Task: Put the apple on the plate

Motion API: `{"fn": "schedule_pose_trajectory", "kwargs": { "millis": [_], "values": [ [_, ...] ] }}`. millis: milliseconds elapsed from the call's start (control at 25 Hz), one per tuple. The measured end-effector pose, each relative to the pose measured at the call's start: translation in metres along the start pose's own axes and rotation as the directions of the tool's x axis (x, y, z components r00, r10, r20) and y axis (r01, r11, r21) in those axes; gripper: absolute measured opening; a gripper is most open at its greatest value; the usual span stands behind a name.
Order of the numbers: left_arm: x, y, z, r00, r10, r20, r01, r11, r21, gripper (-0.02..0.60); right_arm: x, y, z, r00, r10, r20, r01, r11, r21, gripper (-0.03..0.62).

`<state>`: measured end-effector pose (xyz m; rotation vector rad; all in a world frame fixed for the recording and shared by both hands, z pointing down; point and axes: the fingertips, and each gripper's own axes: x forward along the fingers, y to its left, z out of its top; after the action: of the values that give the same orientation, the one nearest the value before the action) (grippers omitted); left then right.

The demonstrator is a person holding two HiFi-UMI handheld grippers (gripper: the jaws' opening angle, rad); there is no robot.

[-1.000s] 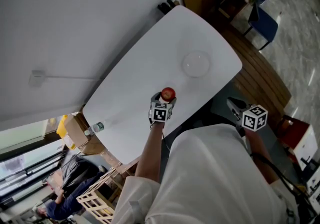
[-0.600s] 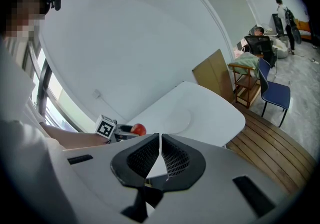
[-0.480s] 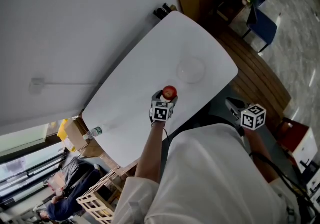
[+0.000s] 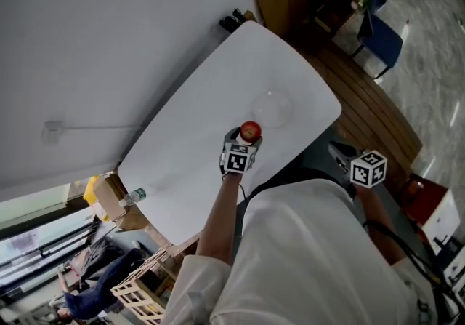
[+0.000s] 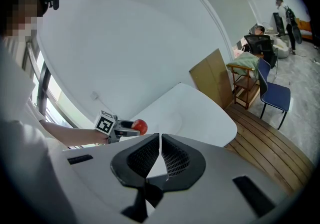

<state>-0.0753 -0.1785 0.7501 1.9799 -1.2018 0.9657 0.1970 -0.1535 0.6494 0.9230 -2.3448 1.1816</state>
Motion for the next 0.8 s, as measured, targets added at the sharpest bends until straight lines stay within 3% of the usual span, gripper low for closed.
{"fn": "schedule_pose_trajectory", "kwargs": {
  "millis": [800],
  "values": [
    [0.059, -0.029, 0.050, 0.997, -0.072, -0.007, 0.072, 0.996, 0.044, 0.357, -0.006, -0.035, 0.012, 0.999, -0.029, -0.045, 0.030, 0.999, 0.018, 0.038]
  ]
}}
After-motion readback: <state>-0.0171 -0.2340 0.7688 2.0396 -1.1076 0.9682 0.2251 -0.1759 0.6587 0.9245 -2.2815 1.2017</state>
